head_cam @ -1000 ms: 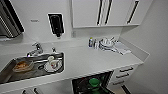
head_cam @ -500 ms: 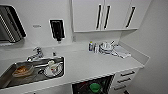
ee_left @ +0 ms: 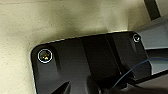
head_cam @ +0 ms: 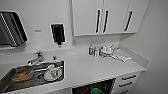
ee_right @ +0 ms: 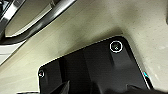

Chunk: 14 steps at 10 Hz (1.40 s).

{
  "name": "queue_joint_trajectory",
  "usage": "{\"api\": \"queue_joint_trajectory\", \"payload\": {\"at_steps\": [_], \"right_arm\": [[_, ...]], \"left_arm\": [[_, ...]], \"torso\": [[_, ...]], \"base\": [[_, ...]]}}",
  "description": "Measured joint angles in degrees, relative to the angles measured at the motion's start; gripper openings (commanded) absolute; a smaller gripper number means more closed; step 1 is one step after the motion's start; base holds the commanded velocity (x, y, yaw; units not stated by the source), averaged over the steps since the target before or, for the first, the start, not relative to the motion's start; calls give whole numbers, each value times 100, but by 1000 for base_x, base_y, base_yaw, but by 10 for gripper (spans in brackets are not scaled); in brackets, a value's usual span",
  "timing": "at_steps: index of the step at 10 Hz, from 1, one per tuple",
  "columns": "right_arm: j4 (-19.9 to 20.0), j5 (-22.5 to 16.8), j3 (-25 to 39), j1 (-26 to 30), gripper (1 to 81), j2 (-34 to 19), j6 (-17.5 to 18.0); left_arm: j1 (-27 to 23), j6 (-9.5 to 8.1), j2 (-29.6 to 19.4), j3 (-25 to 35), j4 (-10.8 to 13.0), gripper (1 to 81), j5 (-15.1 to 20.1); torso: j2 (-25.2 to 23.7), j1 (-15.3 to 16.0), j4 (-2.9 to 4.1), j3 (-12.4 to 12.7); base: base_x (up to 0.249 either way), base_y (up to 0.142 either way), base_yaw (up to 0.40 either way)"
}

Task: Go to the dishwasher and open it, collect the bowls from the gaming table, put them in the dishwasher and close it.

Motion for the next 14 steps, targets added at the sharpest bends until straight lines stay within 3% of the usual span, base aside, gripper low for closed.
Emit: {"api": "queue_joint_trajectory", "payload": {"at_steps": [3,5,7,9,14], "right_arm": [[9,-22,-245,-15,811,99,72],[11,-24,-439,-33,811,173,424],[12,-55,-767,-30,811,300,920],[-5,-27,-848,5,811,455,1006],[-7,17,-811,132,811,446,1003]], "left_arm": [[30,0,0,0,0,811,6],[30,0,0,0,0,811,20],[37,-17,-2,0,0,811,30],[59,-17,-2,-2,0,811,33],[-7,-20,-2,-33,0,811,20]], "torso": [[-631,395,0,2],[-1006,618,0,5],[-1110,675,0,7],[-1095,671,0,-54],[-1090,677,0,-931]], "base": [[0,0,0],[0,0,0],[0,0,0],[0,0,0],[0,0,0]]}}
